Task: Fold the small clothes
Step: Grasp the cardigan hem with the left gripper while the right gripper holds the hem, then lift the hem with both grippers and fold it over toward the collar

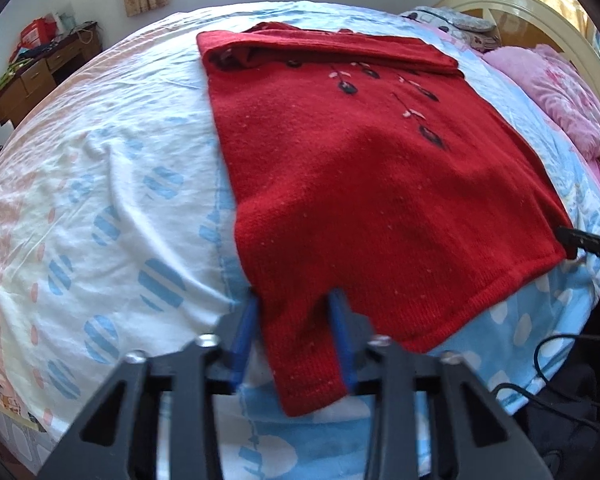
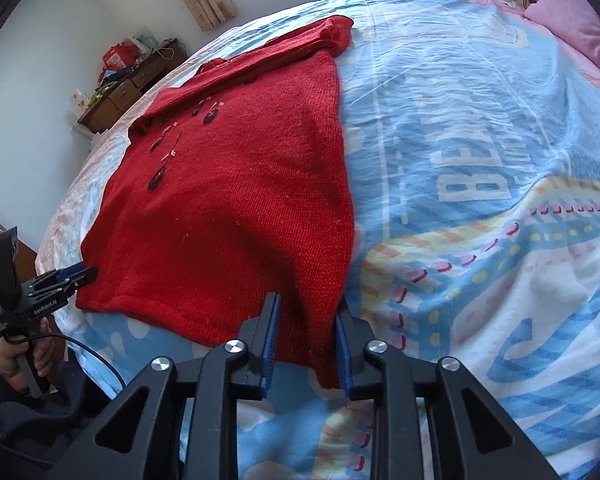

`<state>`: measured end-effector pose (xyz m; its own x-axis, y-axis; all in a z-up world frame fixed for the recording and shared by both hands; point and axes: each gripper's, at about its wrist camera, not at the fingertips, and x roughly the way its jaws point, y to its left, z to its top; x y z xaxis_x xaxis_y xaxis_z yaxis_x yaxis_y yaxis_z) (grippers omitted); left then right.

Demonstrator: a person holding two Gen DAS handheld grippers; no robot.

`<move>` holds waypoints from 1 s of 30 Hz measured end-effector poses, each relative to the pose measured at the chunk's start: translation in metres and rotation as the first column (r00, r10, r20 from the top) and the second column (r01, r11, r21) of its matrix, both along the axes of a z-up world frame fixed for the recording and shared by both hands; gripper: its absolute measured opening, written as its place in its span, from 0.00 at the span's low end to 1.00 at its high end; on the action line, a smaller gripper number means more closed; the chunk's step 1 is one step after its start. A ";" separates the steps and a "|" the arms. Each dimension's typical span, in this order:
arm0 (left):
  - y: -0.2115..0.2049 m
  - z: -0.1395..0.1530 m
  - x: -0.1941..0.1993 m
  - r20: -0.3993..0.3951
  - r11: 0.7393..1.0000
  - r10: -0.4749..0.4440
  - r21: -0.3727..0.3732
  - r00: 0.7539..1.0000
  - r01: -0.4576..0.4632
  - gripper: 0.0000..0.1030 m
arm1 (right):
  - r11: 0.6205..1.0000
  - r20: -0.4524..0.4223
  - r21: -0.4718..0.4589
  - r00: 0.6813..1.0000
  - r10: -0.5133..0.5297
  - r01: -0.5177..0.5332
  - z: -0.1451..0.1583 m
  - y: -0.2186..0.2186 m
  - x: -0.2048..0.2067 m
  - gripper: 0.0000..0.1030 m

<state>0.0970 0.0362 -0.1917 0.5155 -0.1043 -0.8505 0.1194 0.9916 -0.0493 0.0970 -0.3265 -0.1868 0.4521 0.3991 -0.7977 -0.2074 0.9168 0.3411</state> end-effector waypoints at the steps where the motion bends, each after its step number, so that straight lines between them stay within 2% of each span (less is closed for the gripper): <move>1: 0.001 0.001 -0.001 -0.005 1.000 -0.005 -0.009 1.000 0.005 0.15 | 1.000 0.002 -0.002 1.000 0.000 0.000 0.001 0.000 0.000 0.06; 4: 0.008 0.008 -0.005 -0.010 0.999 -0.008 -0.054 1.000 0.007 0.11 | 1.000 0.016 0.006 1.000 -0.011 0.010 0.005 -0.005 -0.005 0.05; 9: 0.025 0.027 -0.008 0.017 0.984 0.003 -0.180 1.000 0.000 0.10 | 0.995 0.065 0.101 0.997 -0.034 0.028 0.021 -0.019 -0.009 0.05; 15: 0.030 0.040 -0.011 0.058 0.968 0.001 -0.251 0.998 0.014 0.10 | 0.985 0.086 0.167 0.995 -0.048 0.033 0.029 -0.024 -0.009 0.05; 20: 0.033 0.051 -0.006 0.103 0.943 -0.002 -0.330 0.995 0.036 0.10 | 0.957 0.085 0.289 0.995 -0.056 0.030 0.037 -0.030 -0.009 0.05; 24: 0.039 0.065 0.004 0.138 0.932 0.013 -0.360 0.990 0.038 0.09 | 0.932 0.125 0.363 0.990 -0.057 0.008 0.057 -0.029 -0.004 0.05; 27: 0.044 0.075 0.010 0.167 0.925 0.026 -0.378 0.986 0.040 0.09 | 0.925 0.160 0.380 0.985 -0.061 -0.004 0.073 -0.027 0.003 0.05; 30: 0.046 0.082 0.019 0.190 0.929 0.039 -0.369 0.981 0.035 0.09 | 0.921 0.189 0.390 0.980 -0.070 -0.010 0.086 -0.026 0.010 0.05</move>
<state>0.1162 0.0824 -0.1093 0.6646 -0.3899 -0.6374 0.1608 0.9077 -0.3876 0.1074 -0.3527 -0.1004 0.5993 0.6422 -0.4779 -0.2809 0.7278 0.6257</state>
